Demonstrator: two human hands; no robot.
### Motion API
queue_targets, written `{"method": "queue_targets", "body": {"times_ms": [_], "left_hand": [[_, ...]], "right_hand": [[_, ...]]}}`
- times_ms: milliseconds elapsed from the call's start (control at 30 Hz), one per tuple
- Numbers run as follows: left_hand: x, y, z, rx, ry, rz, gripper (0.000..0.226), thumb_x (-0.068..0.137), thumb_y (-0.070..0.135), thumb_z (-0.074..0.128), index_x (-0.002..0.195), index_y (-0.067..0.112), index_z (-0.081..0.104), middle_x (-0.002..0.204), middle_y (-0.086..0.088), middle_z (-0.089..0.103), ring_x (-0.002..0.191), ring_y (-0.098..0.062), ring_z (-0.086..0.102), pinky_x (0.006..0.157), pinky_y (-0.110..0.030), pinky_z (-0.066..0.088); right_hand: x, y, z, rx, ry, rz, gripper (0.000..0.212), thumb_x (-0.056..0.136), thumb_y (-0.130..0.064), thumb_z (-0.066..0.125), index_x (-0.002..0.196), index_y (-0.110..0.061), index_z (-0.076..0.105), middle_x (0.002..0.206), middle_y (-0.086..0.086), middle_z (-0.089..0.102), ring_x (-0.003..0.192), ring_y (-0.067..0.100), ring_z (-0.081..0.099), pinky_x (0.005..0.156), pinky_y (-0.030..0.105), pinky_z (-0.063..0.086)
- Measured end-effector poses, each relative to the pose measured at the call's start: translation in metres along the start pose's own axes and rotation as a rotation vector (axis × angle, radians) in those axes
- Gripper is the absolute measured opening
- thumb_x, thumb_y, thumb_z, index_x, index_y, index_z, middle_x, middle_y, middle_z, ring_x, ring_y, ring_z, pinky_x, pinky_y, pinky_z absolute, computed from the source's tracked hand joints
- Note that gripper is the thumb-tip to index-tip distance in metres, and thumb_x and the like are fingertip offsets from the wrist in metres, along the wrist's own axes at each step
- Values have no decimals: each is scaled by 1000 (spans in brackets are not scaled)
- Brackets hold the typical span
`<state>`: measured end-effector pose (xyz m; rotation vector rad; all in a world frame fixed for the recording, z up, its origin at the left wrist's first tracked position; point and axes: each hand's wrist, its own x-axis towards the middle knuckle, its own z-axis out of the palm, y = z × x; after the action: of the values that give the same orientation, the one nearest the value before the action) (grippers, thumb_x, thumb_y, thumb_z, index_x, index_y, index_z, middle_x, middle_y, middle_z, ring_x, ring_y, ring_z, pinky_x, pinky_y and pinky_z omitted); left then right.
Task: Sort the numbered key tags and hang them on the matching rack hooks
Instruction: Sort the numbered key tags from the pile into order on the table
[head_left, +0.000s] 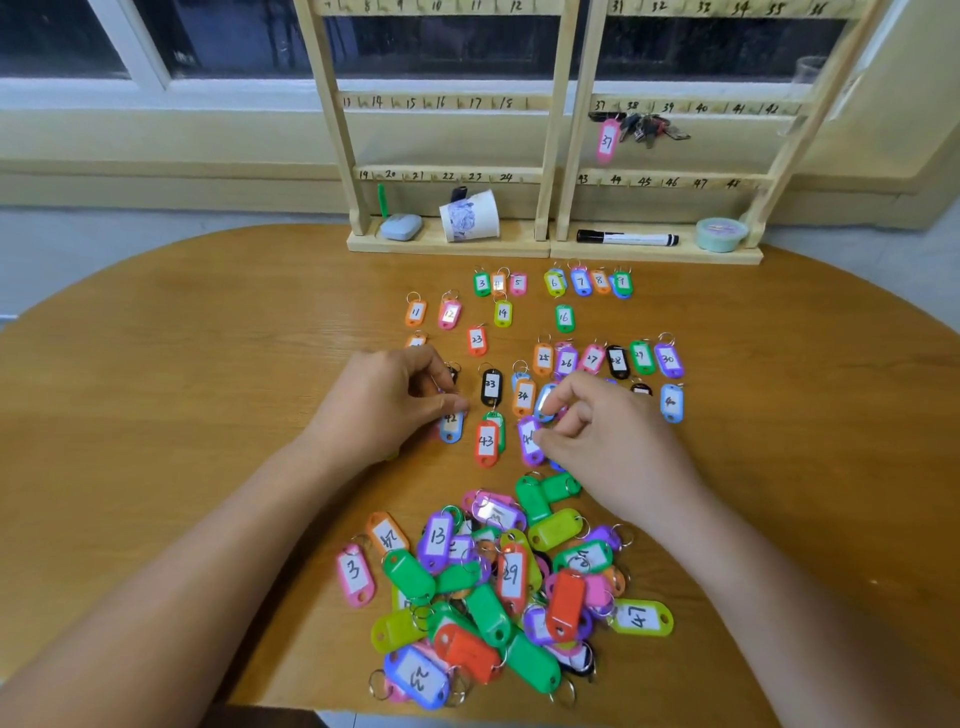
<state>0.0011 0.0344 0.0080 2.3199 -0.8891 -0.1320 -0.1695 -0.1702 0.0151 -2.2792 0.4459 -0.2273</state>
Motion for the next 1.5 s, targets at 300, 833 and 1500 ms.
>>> {"method": "queue_targets", "body": {"times_ms": [300,833,1500], "left_hand": [[-8,-1,-6,12,31,15,27,83,55,85,93,34,70,76,12,72,73,-5,67,60,-26,50],[-125,-8,-45,-114,-78,-30,20,83,36,89,99,36,77,91,12,75,80,-8,67,68,-12,46],[-159,-18,-55,-36,-216,4,35,81,66,80,103,38,80,117,12,69,109,-11,69,92,-29,49]], "right_hand": [[-3,0,-5,-23,50,-115,12,94,-23,76,90,-29,66,77,-22,67,59,10,56,59,34,51],[-99,25,-35,-77,-75,-272,18,92,-23,81,99,-37,74,102,-15,64,96,14,62,75,12,43],[-139,37,-48,-202,-167,-117,26,83,-32,88,90,-38,64,108,-17,60,105,10,58,85,13,40]]}}
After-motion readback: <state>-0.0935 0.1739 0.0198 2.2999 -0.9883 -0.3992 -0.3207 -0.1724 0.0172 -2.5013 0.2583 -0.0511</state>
